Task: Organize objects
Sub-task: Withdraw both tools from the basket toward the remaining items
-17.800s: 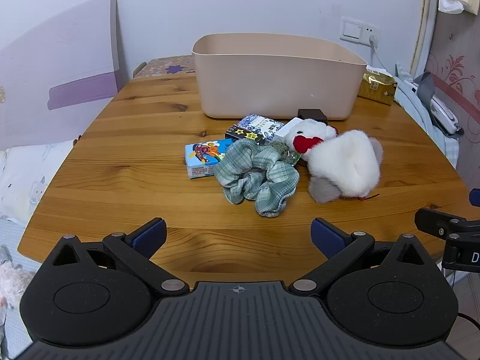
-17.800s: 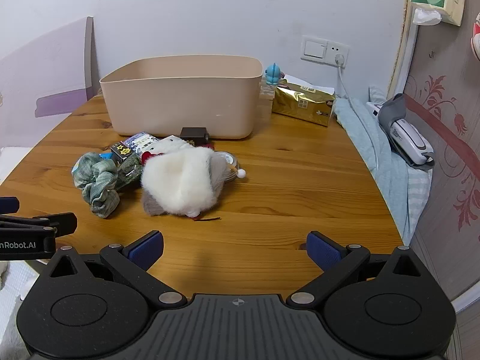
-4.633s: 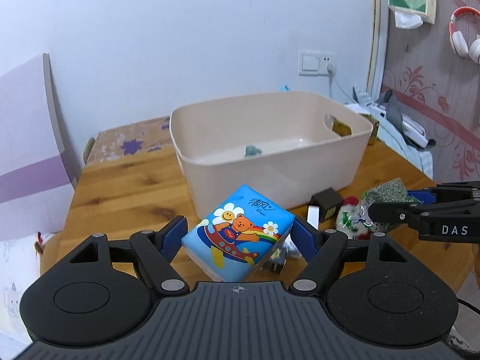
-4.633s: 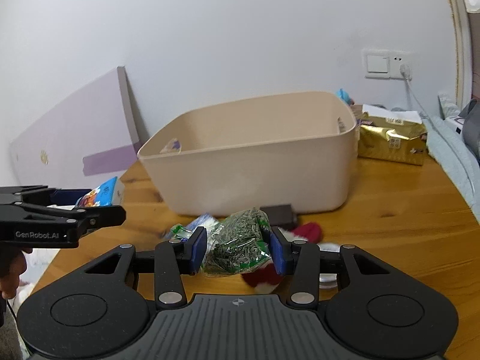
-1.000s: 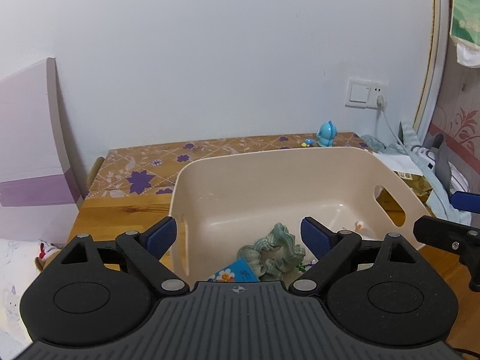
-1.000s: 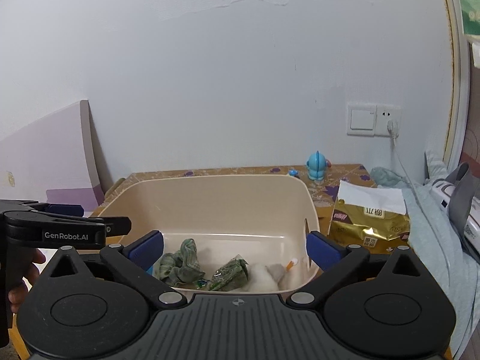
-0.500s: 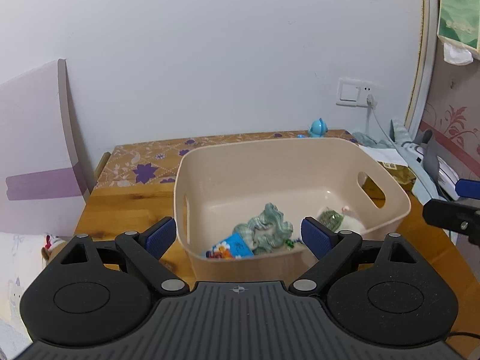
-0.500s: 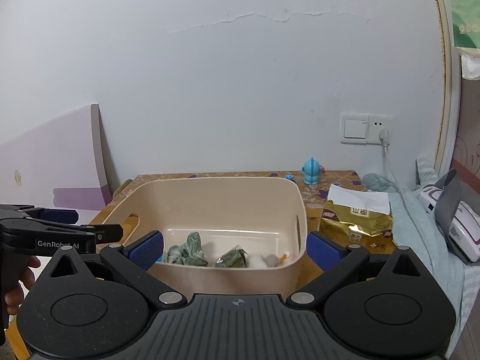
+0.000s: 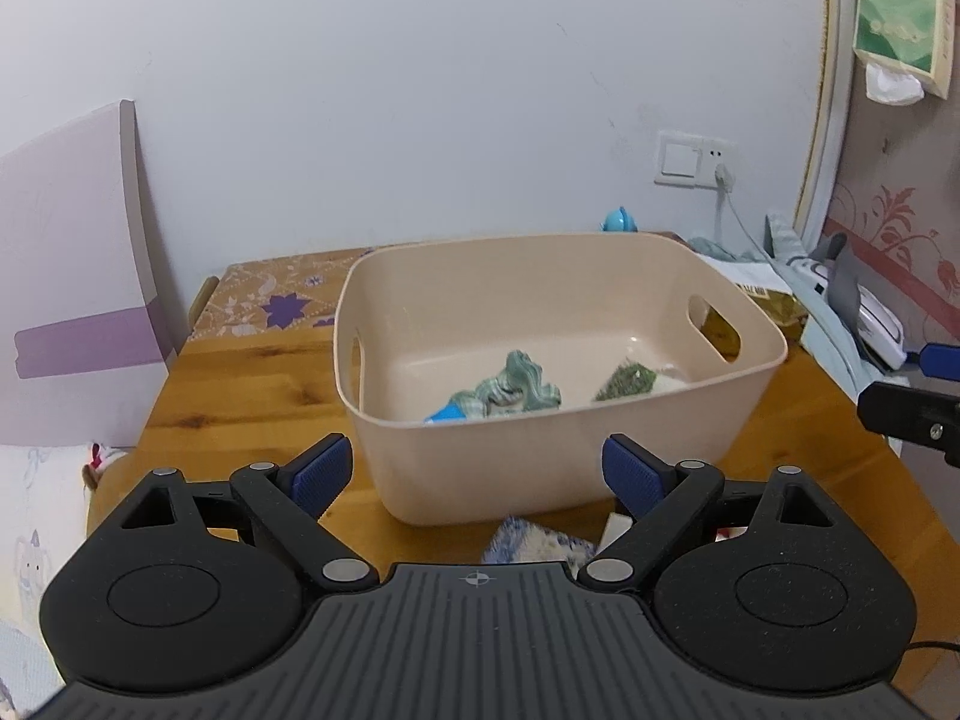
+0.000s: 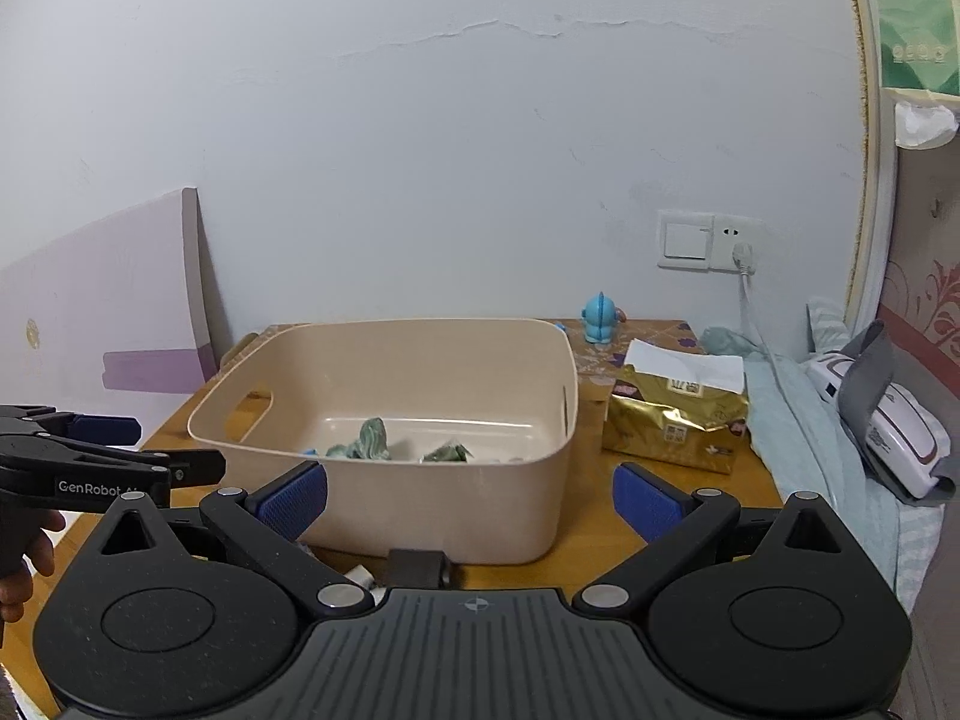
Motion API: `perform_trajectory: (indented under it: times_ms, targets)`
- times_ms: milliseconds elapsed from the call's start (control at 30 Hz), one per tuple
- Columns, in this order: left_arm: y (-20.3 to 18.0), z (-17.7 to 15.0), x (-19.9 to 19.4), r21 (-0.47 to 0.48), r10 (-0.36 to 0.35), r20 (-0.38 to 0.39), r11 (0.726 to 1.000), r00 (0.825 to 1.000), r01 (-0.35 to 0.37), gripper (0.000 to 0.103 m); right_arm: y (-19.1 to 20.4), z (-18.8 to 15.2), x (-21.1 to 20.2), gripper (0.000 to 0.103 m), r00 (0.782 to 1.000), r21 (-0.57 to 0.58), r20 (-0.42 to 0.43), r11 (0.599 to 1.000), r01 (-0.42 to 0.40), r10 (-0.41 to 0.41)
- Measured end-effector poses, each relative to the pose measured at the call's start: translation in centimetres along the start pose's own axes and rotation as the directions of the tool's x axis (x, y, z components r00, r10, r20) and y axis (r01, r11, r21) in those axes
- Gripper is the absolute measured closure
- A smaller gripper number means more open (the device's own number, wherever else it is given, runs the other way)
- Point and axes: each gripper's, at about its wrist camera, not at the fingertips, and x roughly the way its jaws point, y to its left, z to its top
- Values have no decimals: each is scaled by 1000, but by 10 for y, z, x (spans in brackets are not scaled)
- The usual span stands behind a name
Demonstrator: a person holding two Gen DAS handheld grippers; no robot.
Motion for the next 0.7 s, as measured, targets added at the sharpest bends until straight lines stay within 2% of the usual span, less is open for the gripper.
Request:
perform_trajectory:
  times_ms: [233,700]
  targets:
    - [-3,-15,-7,27,-16,-18,1000,1000,17,11,-2,-16,-11,0,1000,-15,-8,1000,17,-17]
    - [-10,-57,-2,44,-25,-80,999,996,28,11,-5,-58,-5,0,995,-8,-98,999,33,-33]
